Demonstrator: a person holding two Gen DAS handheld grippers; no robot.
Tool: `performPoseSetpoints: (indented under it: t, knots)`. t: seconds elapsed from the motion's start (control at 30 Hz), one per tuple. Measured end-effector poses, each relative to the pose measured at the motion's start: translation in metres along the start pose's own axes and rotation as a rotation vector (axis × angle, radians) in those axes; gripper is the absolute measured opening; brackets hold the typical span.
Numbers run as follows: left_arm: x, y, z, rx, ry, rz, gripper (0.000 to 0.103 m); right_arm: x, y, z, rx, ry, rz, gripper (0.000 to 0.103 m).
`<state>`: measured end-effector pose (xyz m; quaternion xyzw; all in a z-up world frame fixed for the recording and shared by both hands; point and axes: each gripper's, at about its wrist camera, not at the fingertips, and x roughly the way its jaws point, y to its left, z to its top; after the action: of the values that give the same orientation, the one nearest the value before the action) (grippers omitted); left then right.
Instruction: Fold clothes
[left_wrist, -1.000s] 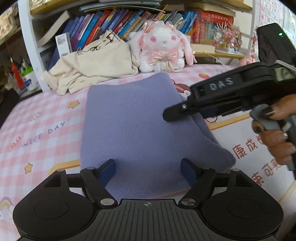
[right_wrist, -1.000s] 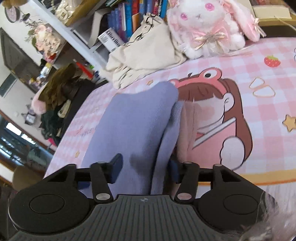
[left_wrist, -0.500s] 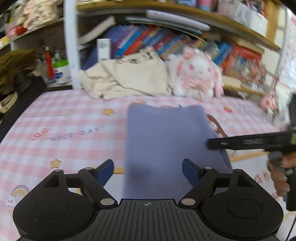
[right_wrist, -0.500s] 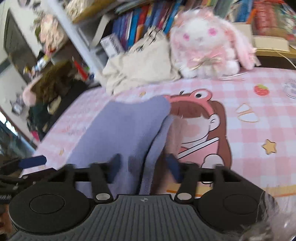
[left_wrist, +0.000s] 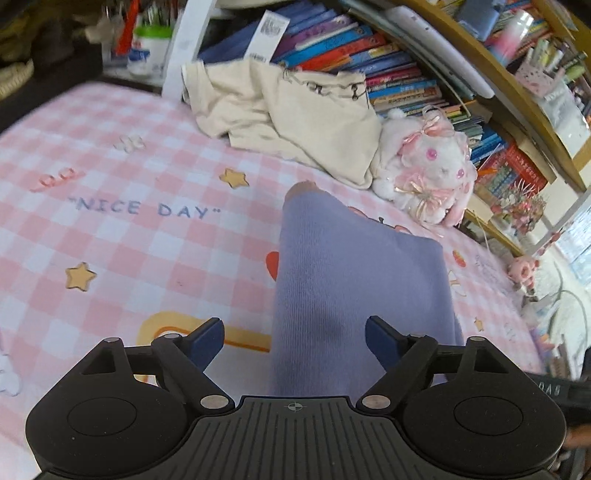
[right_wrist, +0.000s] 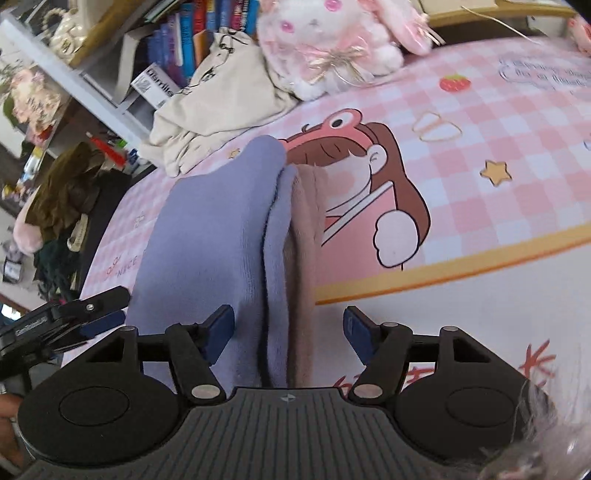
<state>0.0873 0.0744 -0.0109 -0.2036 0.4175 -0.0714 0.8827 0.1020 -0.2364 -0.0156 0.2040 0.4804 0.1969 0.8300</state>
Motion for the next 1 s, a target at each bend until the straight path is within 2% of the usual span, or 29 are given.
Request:
performPoseSetpoints:
  t: [0.03, 0.17, 0.4, 0.6, 0.67, 0.77, 0.83, 0.93, 1.0]
  knots:
    - [0.005, 0.002, 0.002, -0.006, 0.016, -0.012, 0.077, 0.000, 0.000, -0.001, 0.014, -0.003, -0.002, 0.058]
    - [0.022, 0.012, 0.011, -0.044, 0.066, -0.083, 0.070, 0.004, -0.002, -0.002, 0.078, -0.001, -0.001, 0.052]
    - [0.043, 0.026, 0.015, -0.140, 0.140, -0.173, 0.064, 0.017, 0.007, -0.001, 0.105, 0.004, -0.010, 0.049]
    - [0.034, 0.016, 0.009, -0.113, 0.145, -0.168, 0.050, 0.017, 0.025, -0.006, 0.002, -0.027, -0.063, 0.027]
    - [0.031, 0.013, 0.007, -0.101, 0.146, -0.165, 0.046, 0.015, 0.035, -0.008, -0.078, -0.045, -0.097, 0.024]
    - [0.026, 0.008, 0.004, -0.083, 0.147, -0.160, 0.044, 0.006, 0.049, -0.016, -0.187, -0.059, -0.145, 0.023]
    - [0.021, 0.006, 0.000, -0.078, 0.157, -0.166, 0.044, -0.002, 0.048, -0.022, -0.214, -0.048, -0.143, 0.023]
    - [0.012, 0.006, -0.015, -0.086, 0.212, -0.193, 0.044, -0.017, 0.031, -0.031, -0.170, 0.011, -0.101, 0.023]
    - [0.004, 0.005, -0.026, -0.077, 0.250, -0.199, 0.050, -0.028, 0.019, -0.038, -0.128, 0.051, -0.074, 0.025]
